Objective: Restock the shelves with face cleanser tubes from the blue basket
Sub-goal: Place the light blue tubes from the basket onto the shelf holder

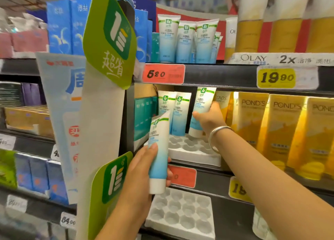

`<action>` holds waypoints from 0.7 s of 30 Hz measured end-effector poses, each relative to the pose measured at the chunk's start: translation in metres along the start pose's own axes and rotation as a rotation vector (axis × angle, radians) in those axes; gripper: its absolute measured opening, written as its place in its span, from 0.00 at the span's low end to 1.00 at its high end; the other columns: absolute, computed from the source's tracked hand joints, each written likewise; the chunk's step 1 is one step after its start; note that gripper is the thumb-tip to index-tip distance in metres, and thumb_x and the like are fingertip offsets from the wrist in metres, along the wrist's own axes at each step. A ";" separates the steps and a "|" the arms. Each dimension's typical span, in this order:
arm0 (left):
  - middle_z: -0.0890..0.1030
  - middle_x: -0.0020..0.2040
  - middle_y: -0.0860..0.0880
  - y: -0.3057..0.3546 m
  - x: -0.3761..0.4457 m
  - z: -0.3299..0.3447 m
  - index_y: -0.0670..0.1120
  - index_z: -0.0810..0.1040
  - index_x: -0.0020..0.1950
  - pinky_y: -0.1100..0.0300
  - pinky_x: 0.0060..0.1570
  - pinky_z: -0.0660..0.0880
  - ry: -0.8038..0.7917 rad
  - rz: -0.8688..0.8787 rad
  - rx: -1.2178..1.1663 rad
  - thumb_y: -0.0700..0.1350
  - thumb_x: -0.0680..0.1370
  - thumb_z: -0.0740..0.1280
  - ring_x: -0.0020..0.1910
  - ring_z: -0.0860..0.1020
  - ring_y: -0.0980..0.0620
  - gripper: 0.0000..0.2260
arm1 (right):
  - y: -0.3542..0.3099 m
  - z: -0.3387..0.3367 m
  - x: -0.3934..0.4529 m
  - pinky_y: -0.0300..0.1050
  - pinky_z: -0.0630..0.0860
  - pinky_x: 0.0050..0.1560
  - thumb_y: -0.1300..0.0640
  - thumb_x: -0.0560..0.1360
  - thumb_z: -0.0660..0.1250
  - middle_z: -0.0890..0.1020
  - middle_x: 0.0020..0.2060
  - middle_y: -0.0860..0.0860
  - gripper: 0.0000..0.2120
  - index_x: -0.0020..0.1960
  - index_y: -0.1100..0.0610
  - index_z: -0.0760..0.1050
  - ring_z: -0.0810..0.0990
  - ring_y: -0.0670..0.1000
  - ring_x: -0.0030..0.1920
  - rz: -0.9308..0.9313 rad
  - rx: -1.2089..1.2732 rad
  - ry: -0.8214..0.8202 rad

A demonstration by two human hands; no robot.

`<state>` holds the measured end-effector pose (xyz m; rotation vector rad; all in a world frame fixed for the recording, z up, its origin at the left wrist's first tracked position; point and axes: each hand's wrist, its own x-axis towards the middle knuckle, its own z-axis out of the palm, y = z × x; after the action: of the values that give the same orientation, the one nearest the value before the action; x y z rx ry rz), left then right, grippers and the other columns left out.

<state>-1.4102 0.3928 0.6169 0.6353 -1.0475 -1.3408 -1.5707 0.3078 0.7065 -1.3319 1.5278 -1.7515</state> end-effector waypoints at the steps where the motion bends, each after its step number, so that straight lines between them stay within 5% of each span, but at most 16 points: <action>1: 0.81 0.35 0.46 -0.002 0.000 -0.001 0.44 0.75 0.56 0.61 0.24 0.74 -0.009 -0.008 0.000 0.59 0.59 0.70 0.27 0.77 0.52 0.30 | 0.004 0.001 0.001 0.55 0.74 0.61 0.67 0.72 0.68 0.74 0.61 0.57 0.20 0.61 0.60 0.65 0.74 0.58 0.61 -0.006 0.012 0.000; 14: 0.81 0.36 0.45 0.001 0.011 -0.010 0.46 0.76 0.55 0.61 0.24 0.73 -0.070 -0.001 -0.038 0.60 0.59 0.70 0.27 0.77 0.51 0.29 | 0.019 0.007 0.012 0.46 0.77 0.48 0.63 0.69 0.72 0.77 0.57 0.54 0.18 0.52 0.55 0.66 0.77 0.55 0.58 -0.129 -0.293 -0.063; 21: 0.81 0.37 0.45 0.000 0.010 -0.006 0.45 0.74 0.60 0.61 0.25 0.74 -0.051 -0.007 -0.050 0.59 0.61 0.69 0.27 0.77 0.52 0.30 | 0.023 0.003 0.009 0.49 0.77 0.53 0.63 0.70 0.71 0.77 0.60 0.56 0.17 0.56 0.58 0.69 0.76 0.57 0.60 -0.059 -0.398 -0.163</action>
<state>-1.4057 0.3817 0.6169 0.5711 -1.0504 -1.3914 -1.5774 0.2930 0.6882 -1.6784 1.8197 -1.3732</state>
